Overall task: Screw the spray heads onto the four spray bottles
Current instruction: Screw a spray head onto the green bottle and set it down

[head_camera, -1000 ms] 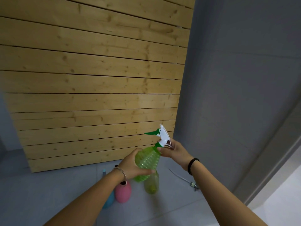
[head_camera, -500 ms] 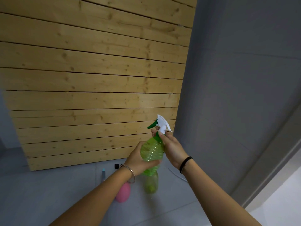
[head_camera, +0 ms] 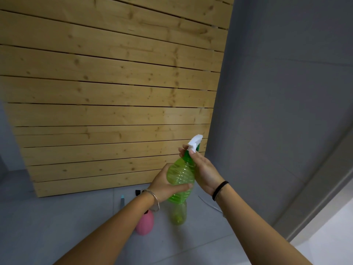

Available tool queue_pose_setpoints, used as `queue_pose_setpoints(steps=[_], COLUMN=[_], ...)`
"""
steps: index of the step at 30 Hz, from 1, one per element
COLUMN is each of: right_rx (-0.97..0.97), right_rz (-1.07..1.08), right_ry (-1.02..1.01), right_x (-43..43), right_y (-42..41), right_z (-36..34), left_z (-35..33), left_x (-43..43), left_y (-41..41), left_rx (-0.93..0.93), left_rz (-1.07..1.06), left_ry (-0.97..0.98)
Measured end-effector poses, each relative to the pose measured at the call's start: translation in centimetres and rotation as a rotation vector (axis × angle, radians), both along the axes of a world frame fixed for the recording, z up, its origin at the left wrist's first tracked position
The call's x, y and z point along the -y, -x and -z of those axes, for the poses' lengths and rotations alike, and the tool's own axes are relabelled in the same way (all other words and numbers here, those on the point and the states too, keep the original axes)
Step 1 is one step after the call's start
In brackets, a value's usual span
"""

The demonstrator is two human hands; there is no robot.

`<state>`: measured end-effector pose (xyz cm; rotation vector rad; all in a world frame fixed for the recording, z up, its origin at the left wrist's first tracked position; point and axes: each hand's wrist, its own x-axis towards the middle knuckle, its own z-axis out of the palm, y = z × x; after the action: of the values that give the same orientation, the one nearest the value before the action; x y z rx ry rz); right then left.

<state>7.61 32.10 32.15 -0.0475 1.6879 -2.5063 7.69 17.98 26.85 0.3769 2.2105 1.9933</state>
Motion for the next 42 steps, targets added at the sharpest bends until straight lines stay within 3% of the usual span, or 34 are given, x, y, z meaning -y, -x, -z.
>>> queue_pose_setpoints(steps=[5, 10, 16, 22, 28, 35, 38, 42], right_rx=[0.044, 0.011, 0.046, -0.008, 0.014, -0.014, -0.036, -0.057], right_rz=[0.179, -0.042, 0.112, -0.09, 0.055, -0.007, -0.058, 0.031], right_ry=[-0.019, 0.005, 0.084, -0.006, 0.11, 0.046, 0.046, 0.047], right_x=[0.6, -0.1, 0.3, -0.5, -0.3, -0.5, -0.9, -1.0], right_y=[0.1, -0.1, 0.1, 0.1, 0.5, 0.6, 0.8, 0.8], right_z=[0.4, -0.2, 0.1, -0.7, 0.2, -0.1, -0.5, -0.3], left_z=[-0.1, -0.7, -0.8, -1.0, -0.8, -1.4, -1.5, -1.5], left_x=[-0.4, 0.2, 0.2, 0.4, 0.3, 0.2, 0.3, 0.1], left_y=[-0.3, -0.1, -0.3, -0.1, 0.0, -0.6, -0.5, -0.7], left_rx=[0.015, 0.044, 0.041, 0.037, 0.028, -0.205, -0.199, -0.217], left_rz=[0.02, 0.029, 0.047, 0.067, 0.058, 0.087, 0.057, 0.042], left_ry=[-0.01, -0.036, -0.025, -0.016, -0.005, 0.03, 0.012, 0.003])
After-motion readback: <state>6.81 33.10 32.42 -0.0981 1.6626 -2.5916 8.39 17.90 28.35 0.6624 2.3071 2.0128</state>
